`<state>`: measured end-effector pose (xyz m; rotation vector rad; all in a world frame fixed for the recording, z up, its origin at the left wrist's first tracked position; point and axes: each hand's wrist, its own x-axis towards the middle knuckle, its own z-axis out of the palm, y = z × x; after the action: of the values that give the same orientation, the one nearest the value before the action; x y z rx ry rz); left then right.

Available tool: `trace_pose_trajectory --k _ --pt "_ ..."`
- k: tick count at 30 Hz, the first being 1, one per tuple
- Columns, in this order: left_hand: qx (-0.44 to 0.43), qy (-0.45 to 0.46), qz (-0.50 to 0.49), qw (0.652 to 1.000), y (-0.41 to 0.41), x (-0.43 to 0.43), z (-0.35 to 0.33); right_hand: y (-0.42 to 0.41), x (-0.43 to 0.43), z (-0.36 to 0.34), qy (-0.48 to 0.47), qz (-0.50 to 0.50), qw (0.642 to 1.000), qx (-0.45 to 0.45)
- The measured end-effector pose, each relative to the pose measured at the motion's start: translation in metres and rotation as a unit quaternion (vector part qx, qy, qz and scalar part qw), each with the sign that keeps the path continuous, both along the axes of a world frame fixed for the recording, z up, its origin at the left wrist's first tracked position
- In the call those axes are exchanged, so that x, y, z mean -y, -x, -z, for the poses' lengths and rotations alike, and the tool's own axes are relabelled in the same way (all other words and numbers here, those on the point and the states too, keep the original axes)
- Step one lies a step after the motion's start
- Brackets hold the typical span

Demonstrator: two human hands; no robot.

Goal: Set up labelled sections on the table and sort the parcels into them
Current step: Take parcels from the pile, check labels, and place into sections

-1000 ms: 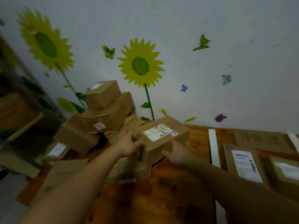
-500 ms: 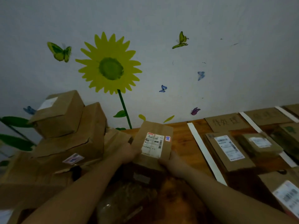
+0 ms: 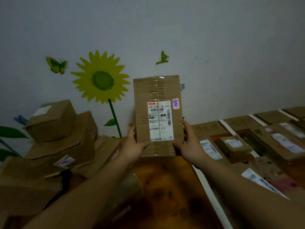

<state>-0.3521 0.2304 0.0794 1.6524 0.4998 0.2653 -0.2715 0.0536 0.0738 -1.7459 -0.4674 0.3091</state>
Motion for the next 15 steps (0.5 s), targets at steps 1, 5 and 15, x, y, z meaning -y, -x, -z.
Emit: trace_pose_trajectory --k 1,5,15 --pt "0.016 -0.003 0.001 1.0 0.0 0.013 -0.006 0.001 0.014 -0.006 -0.005 0.003 1.0 0.013" --pt "0.047 0.002 0.014 0.999 -0.003 0.072 -0.021 0.004 0.076 -0.029 -0.032 0.017 0.998 0.059" --pt "0.121 -0.031 0.101 0.987 -0.007 0.207 -0.077 0.023 0.221 -0.081 -0.045 0.097 0.987 0.116"
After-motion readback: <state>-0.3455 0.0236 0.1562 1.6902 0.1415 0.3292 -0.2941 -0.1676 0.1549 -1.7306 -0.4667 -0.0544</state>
